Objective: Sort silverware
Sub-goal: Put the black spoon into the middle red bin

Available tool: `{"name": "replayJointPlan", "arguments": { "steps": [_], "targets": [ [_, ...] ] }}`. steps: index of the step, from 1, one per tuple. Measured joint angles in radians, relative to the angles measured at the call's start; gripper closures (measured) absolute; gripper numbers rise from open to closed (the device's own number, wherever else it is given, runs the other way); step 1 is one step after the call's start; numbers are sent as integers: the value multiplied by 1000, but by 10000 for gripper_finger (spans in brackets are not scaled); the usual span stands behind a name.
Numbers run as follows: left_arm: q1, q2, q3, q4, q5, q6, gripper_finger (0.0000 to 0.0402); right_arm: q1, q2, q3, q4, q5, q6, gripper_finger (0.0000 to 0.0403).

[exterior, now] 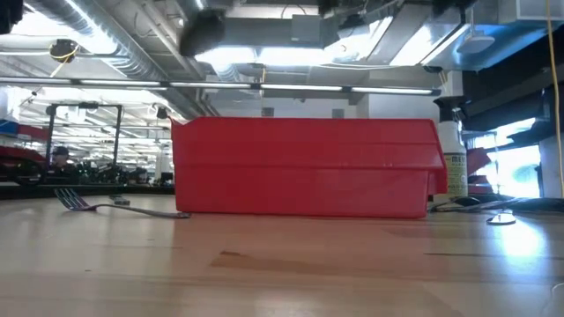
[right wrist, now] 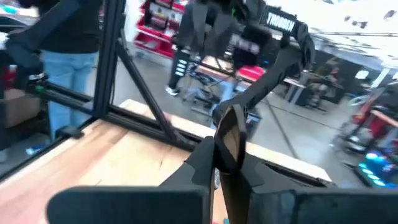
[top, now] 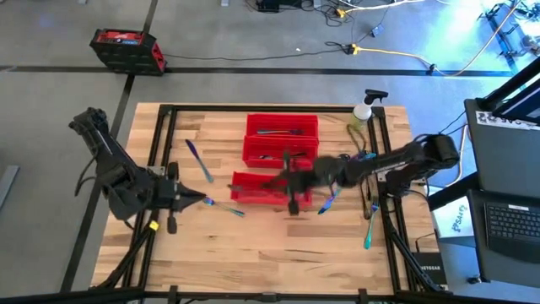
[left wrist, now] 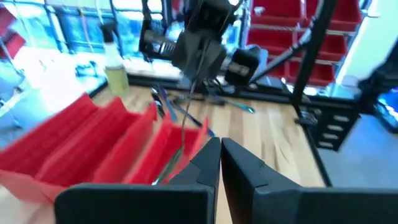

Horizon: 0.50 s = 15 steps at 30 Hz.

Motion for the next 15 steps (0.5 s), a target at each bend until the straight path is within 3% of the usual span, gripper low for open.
{"name": "replayJointPlan", "arguments": {
  "steps": [8,15],
  "targets": [
    [176,3,0,165,58,259,402,-347,-60,-66,-49,-471,-21,403],
    [326,20,0,251,172,393,402,-600,-60,-63,-126,-716,-152,403]
  ]
}}
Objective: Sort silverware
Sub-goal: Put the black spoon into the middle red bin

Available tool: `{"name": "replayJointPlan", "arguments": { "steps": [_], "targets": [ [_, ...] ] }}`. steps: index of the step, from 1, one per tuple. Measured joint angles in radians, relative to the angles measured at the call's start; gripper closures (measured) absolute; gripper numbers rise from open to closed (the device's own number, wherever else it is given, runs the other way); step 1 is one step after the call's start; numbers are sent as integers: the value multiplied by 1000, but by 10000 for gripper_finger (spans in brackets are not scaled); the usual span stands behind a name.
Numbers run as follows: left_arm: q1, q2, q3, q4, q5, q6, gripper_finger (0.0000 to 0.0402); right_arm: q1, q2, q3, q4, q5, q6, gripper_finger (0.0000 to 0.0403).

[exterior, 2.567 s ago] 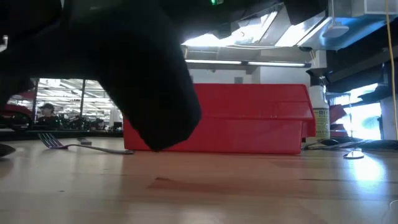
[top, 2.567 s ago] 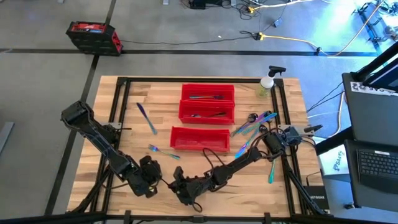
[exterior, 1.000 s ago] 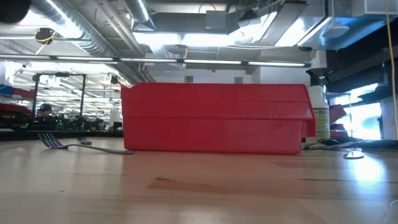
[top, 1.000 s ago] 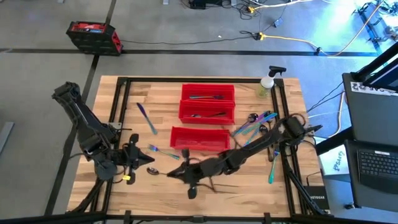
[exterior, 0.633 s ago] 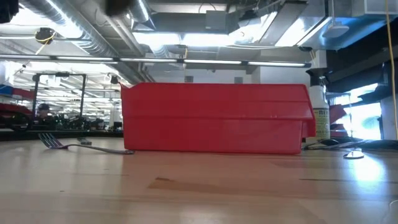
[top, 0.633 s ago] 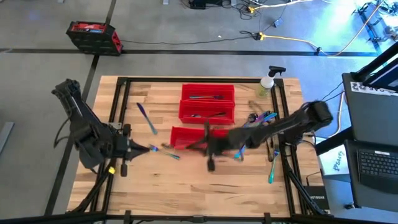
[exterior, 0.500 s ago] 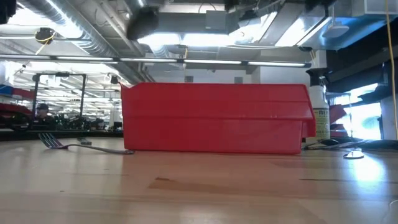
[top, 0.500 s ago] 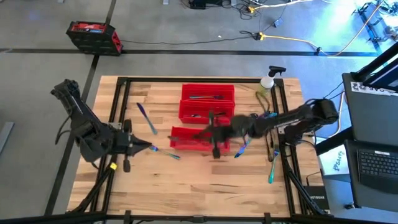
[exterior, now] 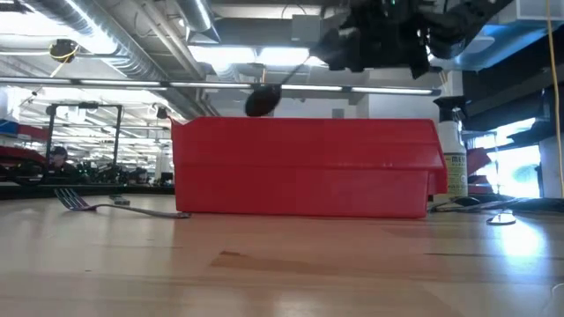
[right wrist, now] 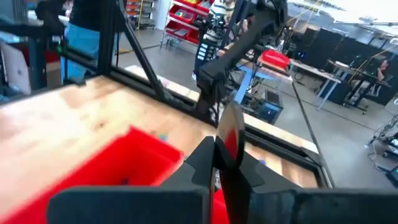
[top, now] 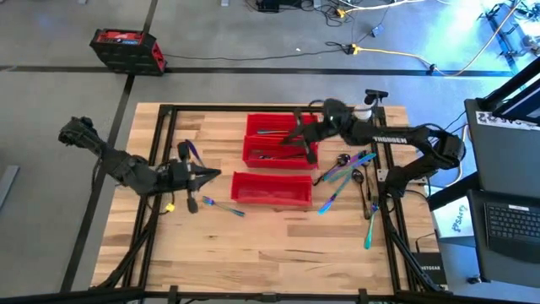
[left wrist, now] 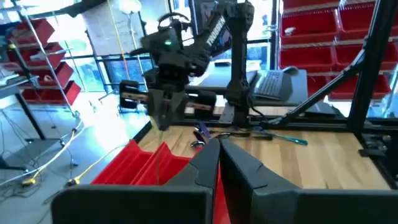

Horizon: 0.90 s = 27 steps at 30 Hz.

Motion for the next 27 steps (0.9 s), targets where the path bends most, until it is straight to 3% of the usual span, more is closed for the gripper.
{"name": "replayJointPlan", "arguments": {
  "steps": [6,14,20,27],
  "targets": [
    [132,50,0,-4,218,105,402,-130,-1,0,-106,-130,-126,403],
    [298,92,0,5,454,86,402,-125,13,0,-219,-196,-286,403],
    [365,98,0,26,574,88,402,-117,21,0,-223,-182,-357,403],
    [413,99,0,26,629,102,402,-106,80,8,-219,-163,-362,403]
  ]
}}
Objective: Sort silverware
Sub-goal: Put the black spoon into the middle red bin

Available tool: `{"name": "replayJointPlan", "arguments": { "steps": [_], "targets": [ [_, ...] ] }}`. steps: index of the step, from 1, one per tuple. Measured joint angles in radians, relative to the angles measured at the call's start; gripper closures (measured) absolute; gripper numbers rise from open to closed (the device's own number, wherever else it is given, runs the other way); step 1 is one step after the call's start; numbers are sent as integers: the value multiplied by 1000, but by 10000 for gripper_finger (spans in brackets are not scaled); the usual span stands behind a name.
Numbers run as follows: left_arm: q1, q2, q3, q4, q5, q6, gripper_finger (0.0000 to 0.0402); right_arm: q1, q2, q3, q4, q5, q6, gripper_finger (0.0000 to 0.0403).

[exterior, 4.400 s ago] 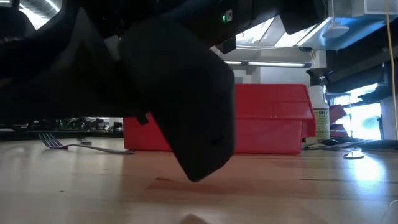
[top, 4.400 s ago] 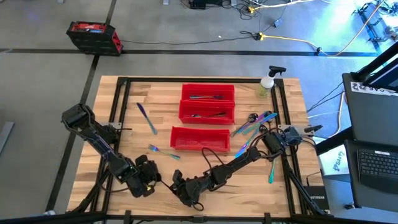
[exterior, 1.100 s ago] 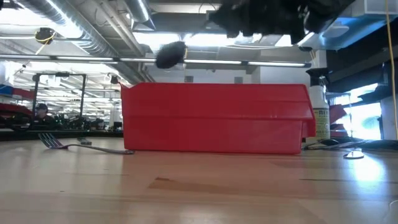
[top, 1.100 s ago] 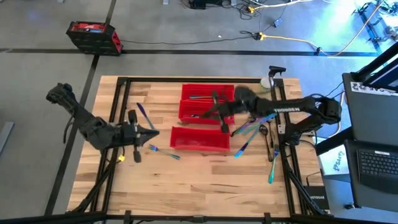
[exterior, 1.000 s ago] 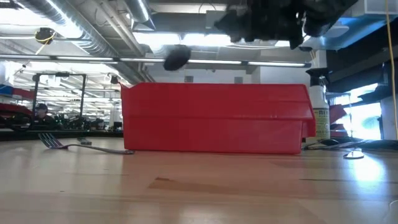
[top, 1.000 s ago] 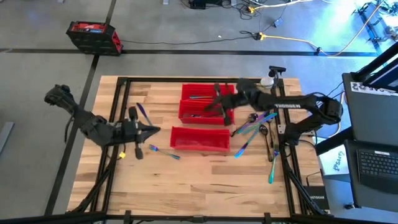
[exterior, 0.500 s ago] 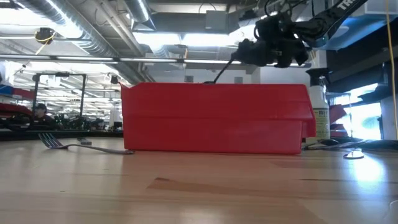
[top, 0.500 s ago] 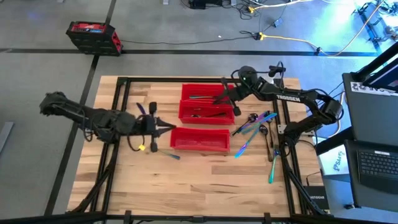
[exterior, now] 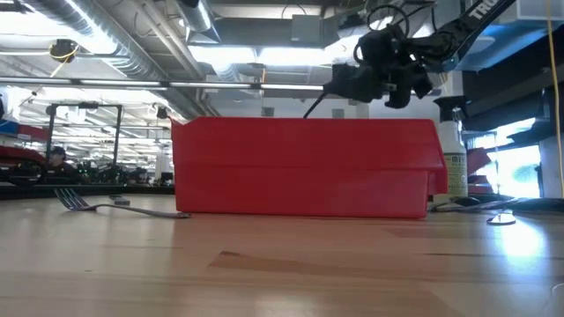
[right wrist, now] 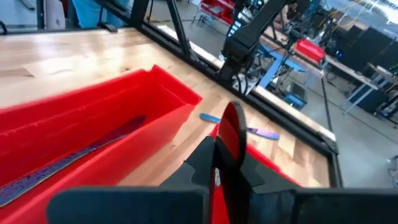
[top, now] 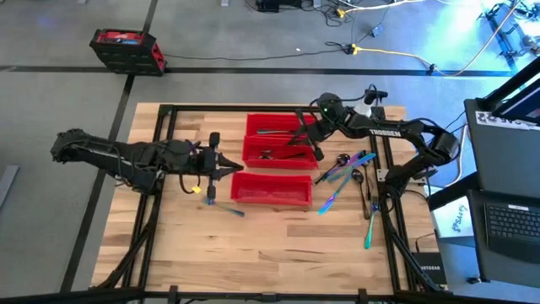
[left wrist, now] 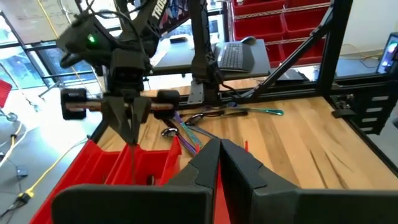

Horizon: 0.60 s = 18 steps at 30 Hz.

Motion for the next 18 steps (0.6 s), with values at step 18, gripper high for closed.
{"name": "replayJointPlan", "arguments": {
  "steps": [18],
  "targets": [
    [37,2,0,3,18,-12,402,52,81,1,90,172,96,394]
  ]
}}
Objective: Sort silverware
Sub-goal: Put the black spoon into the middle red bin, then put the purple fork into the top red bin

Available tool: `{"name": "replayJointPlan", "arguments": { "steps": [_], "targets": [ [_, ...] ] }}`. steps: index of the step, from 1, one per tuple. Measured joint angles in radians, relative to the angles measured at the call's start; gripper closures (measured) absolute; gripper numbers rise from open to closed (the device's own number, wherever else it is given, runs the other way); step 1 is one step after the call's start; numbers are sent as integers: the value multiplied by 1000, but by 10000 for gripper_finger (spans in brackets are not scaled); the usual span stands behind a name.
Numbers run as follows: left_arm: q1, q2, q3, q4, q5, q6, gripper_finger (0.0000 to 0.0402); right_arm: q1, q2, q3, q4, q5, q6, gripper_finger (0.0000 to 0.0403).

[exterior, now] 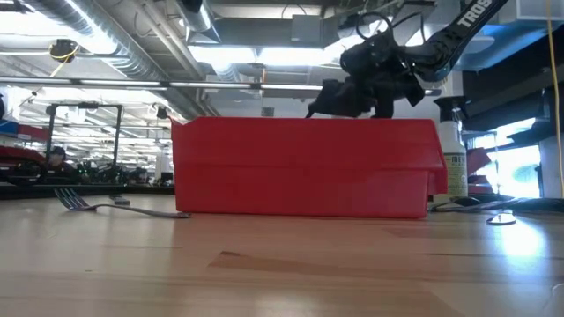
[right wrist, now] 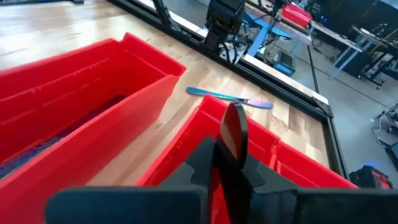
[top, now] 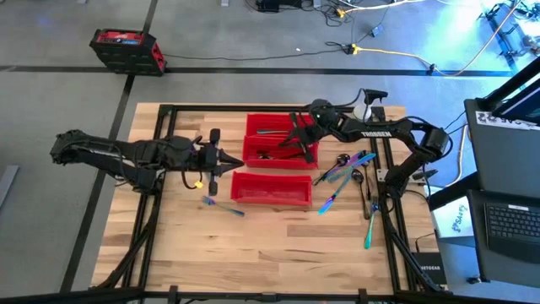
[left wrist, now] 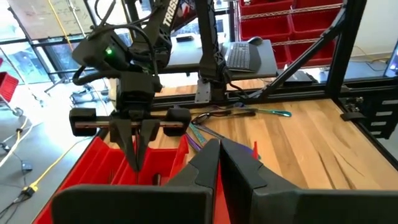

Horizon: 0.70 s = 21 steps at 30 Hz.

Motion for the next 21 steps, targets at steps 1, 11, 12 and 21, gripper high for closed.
{"name": "replayJointPlan", "arguments": {
  "steps": [1,11,12,21],
  "targets": [
    [0,0,0,1,0,2,402,0,0,0,7,0,10,388],
    [-1,0,0,76,18,20,402,0,0,1,48,7,113,292],
    [-1,0,0,85,19,21,402,1,0,1,62,8,135,283],
    [26,0,0,121,74,-46,402,1,-12,1,225,-15,281,233]
  ]
}}
